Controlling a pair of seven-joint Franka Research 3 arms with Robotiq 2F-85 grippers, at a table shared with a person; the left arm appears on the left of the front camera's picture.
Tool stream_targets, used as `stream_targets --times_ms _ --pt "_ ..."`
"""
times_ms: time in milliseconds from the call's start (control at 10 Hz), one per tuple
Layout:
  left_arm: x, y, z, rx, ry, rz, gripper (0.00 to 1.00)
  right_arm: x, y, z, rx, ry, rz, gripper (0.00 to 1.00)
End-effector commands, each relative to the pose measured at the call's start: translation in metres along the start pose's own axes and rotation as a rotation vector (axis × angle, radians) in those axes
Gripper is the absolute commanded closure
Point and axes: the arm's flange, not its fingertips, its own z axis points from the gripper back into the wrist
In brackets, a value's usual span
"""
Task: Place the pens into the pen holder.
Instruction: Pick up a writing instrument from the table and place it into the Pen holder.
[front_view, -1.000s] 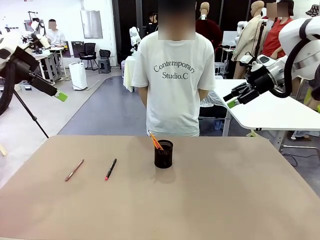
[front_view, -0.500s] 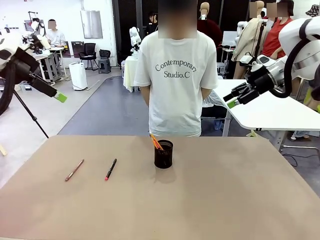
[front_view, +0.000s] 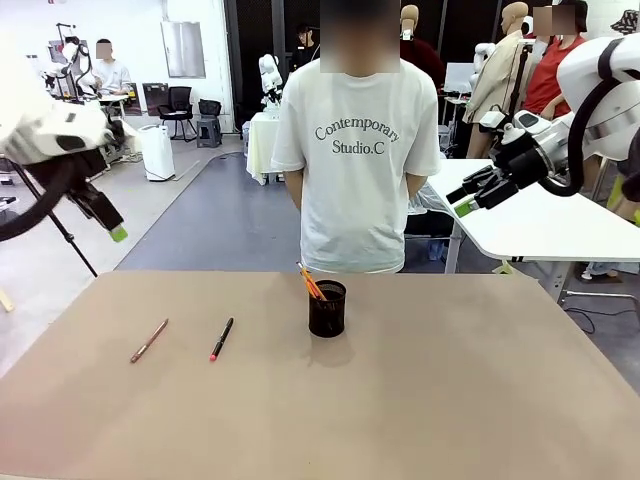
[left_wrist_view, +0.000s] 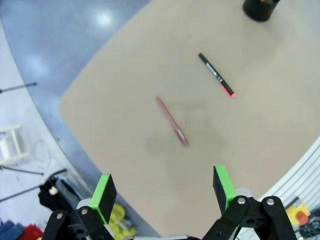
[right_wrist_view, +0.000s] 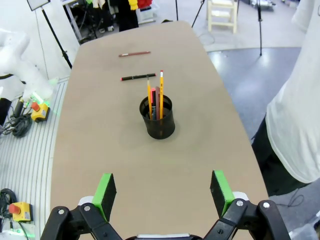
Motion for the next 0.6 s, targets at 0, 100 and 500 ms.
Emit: stream_targets --times_ms 0,100,500 --pt "0.0029 -0.0095 -0.0149 -0.051 0.041 0.069 0.0 0.0017 0.0006 0.0005 -0.002 -0.001 0.003 0.0" --pt "0.0018 -0.0103 -0.0207 0.027 -0.002 0.029 0.0 0.0017 0.0006 0.0005 -0.002 -0.001 0.003 0.0" --pt "0.0027 -0.0069 -0.014 -0.02 0.031 0.031 0.0 0.0017 0.0006 0.0005 -0.002 -0.001 0.003 0.0"
